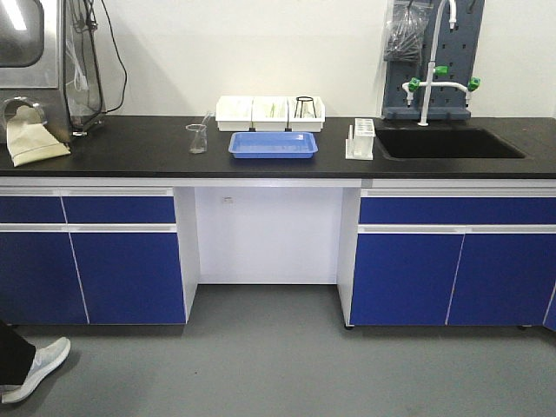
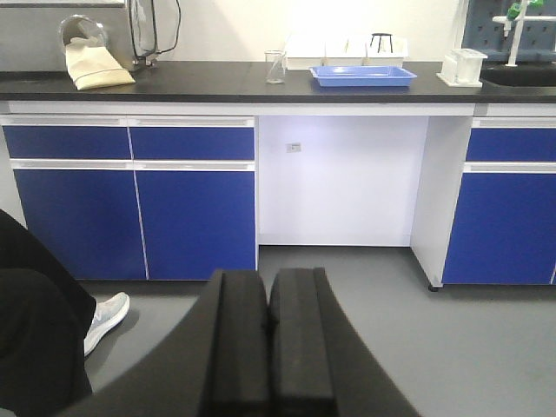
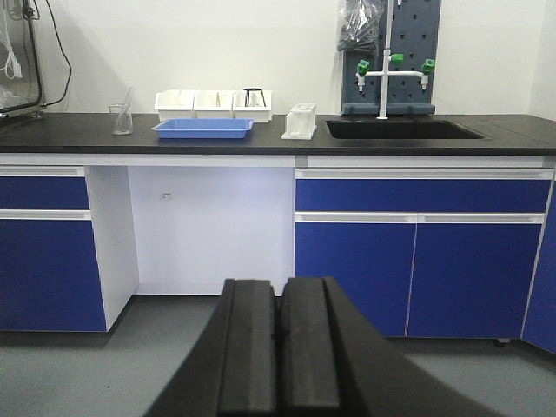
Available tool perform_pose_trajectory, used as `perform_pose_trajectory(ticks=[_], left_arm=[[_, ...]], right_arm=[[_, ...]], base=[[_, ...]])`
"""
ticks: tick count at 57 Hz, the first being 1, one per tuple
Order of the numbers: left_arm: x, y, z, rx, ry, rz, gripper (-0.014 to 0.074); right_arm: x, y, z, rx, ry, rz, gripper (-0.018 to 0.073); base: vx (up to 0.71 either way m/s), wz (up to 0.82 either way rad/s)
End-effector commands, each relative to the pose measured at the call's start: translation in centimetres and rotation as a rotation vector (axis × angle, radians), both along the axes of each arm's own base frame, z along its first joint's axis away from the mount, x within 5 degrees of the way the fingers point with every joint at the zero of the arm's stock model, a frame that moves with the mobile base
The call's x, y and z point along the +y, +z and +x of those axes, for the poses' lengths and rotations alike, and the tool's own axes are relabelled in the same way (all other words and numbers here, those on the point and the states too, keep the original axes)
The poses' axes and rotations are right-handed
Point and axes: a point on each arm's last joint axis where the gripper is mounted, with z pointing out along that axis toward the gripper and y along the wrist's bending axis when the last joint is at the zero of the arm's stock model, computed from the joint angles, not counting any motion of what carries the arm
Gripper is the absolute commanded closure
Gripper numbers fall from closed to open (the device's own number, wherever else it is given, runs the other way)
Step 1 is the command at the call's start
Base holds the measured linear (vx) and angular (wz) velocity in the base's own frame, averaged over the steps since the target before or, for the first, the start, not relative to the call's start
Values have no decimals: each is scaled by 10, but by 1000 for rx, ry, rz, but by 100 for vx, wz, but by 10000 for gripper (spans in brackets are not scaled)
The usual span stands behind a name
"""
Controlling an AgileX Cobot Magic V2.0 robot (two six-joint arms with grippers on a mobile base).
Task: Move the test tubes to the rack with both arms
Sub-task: 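Drive the base forward to the bench facing the white bins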
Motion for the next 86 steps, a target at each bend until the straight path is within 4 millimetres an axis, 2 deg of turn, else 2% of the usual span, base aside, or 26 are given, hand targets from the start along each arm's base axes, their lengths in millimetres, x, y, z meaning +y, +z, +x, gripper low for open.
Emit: perform_pose_trajectory(ticks=[1,50,86], left_arm=[[0,17,-2,-115,-4,-10,601],[0,17,-2,-115,-4,-10,601],[0,17,-2,-115,-4,-10,601]], right_arm=[[1,4,-1,-79,9,-10,568],[1,4,-1,-79,9,-10,568],[1,4,-1,-79,9,-10,568]], base=[[0,0],[1,-1],[17,5]])
